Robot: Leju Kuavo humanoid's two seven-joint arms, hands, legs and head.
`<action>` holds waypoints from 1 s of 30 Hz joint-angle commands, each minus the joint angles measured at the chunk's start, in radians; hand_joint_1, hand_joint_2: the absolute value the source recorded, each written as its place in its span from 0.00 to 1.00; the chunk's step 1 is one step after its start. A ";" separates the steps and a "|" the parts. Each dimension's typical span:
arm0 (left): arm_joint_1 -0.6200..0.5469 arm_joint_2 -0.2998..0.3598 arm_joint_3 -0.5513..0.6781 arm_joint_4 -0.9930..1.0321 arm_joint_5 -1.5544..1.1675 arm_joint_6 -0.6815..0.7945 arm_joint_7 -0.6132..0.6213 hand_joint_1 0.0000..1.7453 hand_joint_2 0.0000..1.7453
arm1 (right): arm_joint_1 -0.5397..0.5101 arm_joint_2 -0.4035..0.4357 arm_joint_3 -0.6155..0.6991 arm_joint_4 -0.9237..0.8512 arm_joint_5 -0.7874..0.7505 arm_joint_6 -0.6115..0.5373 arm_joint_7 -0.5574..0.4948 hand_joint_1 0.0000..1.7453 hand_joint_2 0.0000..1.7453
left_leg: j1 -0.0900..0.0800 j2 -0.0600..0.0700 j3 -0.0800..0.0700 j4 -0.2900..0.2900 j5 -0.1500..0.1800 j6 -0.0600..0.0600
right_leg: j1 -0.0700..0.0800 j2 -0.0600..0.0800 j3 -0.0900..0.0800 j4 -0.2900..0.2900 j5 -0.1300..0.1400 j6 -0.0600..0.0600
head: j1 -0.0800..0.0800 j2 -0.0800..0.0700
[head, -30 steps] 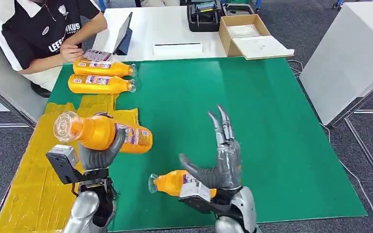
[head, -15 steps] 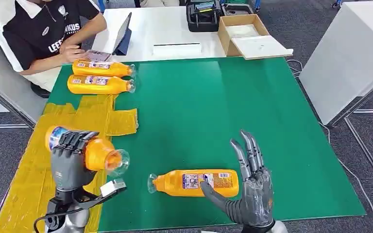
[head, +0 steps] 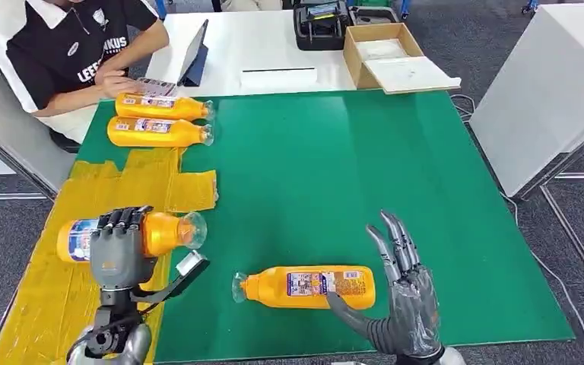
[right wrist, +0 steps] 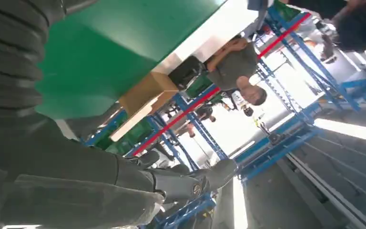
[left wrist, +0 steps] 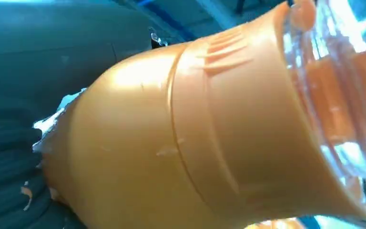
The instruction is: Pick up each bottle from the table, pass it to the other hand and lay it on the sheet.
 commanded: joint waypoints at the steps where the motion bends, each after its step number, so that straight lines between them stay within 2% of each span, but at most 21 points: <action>1: -0.152 0.077 -0.310 0.290 0.000 0.003 0.079 1.00 1.00 | 0.020 0.007 -0.056 -0.018 0.021 0.031 0.026 0.00 1.00 | -0.001 -0.004 0.005 -0.001 -0.001 -0.001 | -0.001 -0.006 0.006 0.000 -0.003 0.001 | 0.000 0.000; 8: -0.212 0.049 -0.276 0.459 0.000 0.003 0.075 1.00 1.00 | 0.044 0.032 -0.035 -0.016 0.059 0.032 0.043 0.00 1.00 | -0.001 -0.002 0.007 -0.001 -0.001 -0.002 | -0.001 -0.006 0.008 0.000 -0.003 0.000 | 0.000 0.000; 11: -0.258 0.096 -0.268 0.583 0.000 0.003 0.167 1.00 1.00 | 0.022 0.042 0.023 0.023 0.073 0.047 0.030 0.00 1.00 | -0.001 0.000 0.008 -0.001 -0.002 -0.002 | -0.001 -0.003 0.008 0.000 -0.003 0.000 | 0.000 0.000; 13: -0.264 0.123 -0.263 0.607 0.000 0.003 0.191 1.00 1.00 | 0.000 0.048 0.041 0.046 0.066 0.059 0.020 0.00 1.00 | 0.000 0.002 0.007 -0.002 -0.002 -0.002 | 0.000 -0.001 0.007 -0.001 -0.002 0.000 | 0.000 0.000; 14: -0.262 0.133 -0.248 0.612 0.000 0.003 0.187 1.00 1.00 | -0.015 0.052 0.042 0.060 0.059 0.067 0.015 0.00 1.00 | -0.001 0.003 0.013 -0.001 -0.005 -0.004 | -0.001 -0.003 0.013 0.001 -0.005 0.000 | 0.000 0.000; 15: -0.262 0.148 -0.247 0.621 0.000 0.003 0.193 1.00 1.00 | -0.021 0.053 0.043 0.068 0.054 0.069 0.008 0.00 1.00 | -0.001 0.002 0.013 -0.001 -0.006 -0.004 | -0.001 -0.003 0.013 0.001 -0.006 0.000 | 0.000 0.000; 16: -0.265 0.153 -0.250 0.632 0.000 0.003 0.203 1.00 1.00 | -0.027 0.053 0.042 0.075 0.048 0.073 0.002 0.00 1.00 | 0.000 0.007 0.012 -0.001 -0.004 -0.004 | 0.000 0.002 0.011 0.000 -0.003 -0.001 | 0.000 0.000; 17: -0.273 0.164 -0.263 0.650 0.000 0.003 0.217 1.00 1.00 | -0.031 0.052 0.040 0.081 0.043 0.076 -0.005 0.00 1.00 | 0.001 0.006 0.007 -0.002 -0.002 -0.002 | 0.000 0.003 0.006 -0.001 -0.001 -0.001 | -0.001 0.000; 21: -0.311 0.185 -0.335 0.730 0.000 0.003 0.282 1.00 1.00 | -0.035 0.050 0.038 0.093 0.035 0.081 -0.015 0.00 1.00 | 0.000 0.004 0.011 -0.001 -0.004 -0.003 | 0.000 -0.001 0.010 0.001 -0.004 0.000 | 0.000 0.000; 24: -0.324 0.182 -0.340 0.755 0.000 0.003 0.283 1.00 1.00 | -0.035 0.051 0.041 0.096 0.036 0.080 -0.015 0.00 1.00 | 0.001 0.002 0.005 -0.001 0.000 -0.003 | 0.001 0.000 0.005 0.000 -0.001 -0.001 | 0.000 0.000; 29: -0.344 0.158 -0.340 0.783 0.000 0.003 0.271 1.00 1.00 | -0.026 0.035 0.034 0.091 0.034 0.076 -0.010 0.00 1.00 | 0.000 0.001 0.007 -0.001 0.000 -0.004 | 0.000 -0.002 0.007 0.000 -0.002 0.000 | 0.000 0.000; 30: -0.350 0.149 -0.339 0.789 0.000 0.003 0.268 0.92 1.00 | -0.024 0.031 0.030 0.085 0.032 0.078 -0.008 0.00 1.00 | 0.000 0.001 0.008 -0.001 -0.001 -0.004 | 0.000 -0.003 0.009 0.001 -0.003 0.000 | 0.000 0.000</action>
